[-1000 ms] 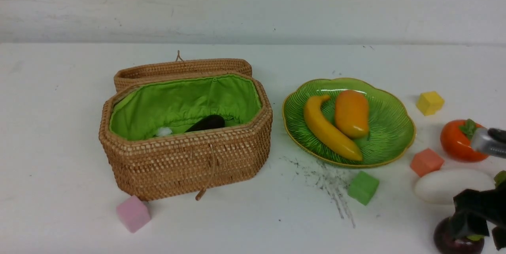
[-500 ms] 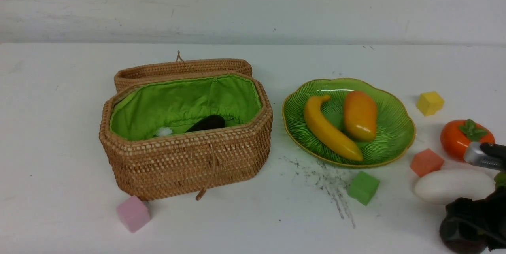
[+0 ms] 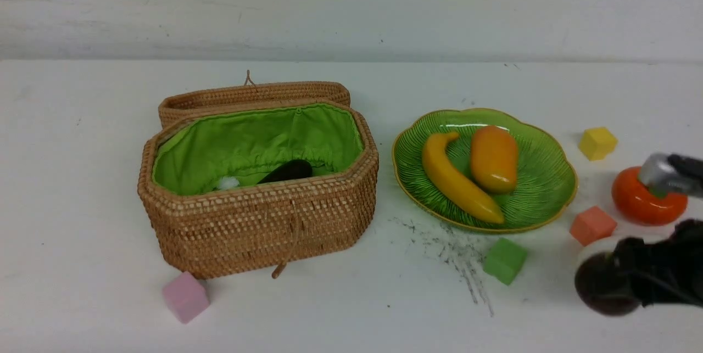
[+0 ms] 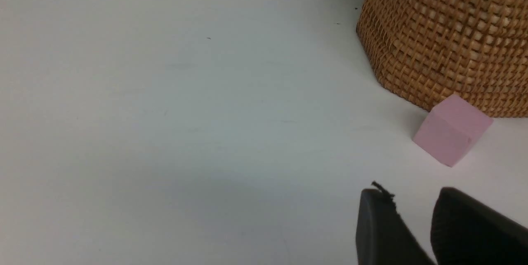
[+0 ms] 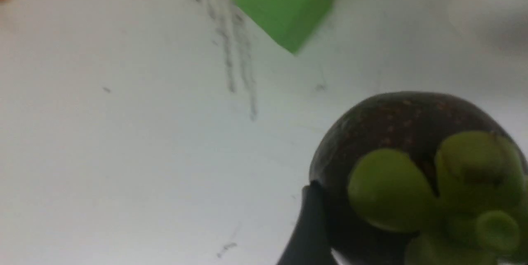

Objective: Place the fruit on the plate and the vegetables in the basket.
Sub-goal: Use the right arm to grab a mangosteen and put it into the right plate

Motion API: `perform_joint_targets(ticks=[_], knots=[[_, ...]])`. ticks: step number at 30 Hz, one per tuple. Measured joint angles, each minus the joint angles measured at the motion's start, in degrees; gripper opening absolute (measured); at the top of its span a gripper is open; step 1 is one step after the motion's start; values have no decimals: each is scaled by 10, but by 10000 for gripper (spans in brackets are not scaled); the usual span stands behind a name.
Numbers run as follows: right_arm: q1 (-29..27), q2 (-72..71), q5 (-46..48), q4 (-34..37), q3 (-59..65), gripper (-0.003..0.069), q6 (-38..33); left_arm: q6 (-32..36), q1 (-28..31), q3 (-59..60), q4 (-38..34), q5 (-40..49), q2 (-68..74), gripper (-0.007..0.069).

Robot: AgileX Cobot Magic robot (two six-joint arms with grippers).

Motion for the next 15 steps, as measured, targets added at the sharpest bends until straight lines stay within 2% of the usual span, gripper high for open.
perform_joint_targets(ticks=[7, 15], knots=[[0, 40, 17, 48, -137, 560, -82, 0, 0, 0, 0, 0, 0, 197], [0, 208, -100, 77, -259, 560, -97, 0, 0, 0, 0, 0, 0, 205]])
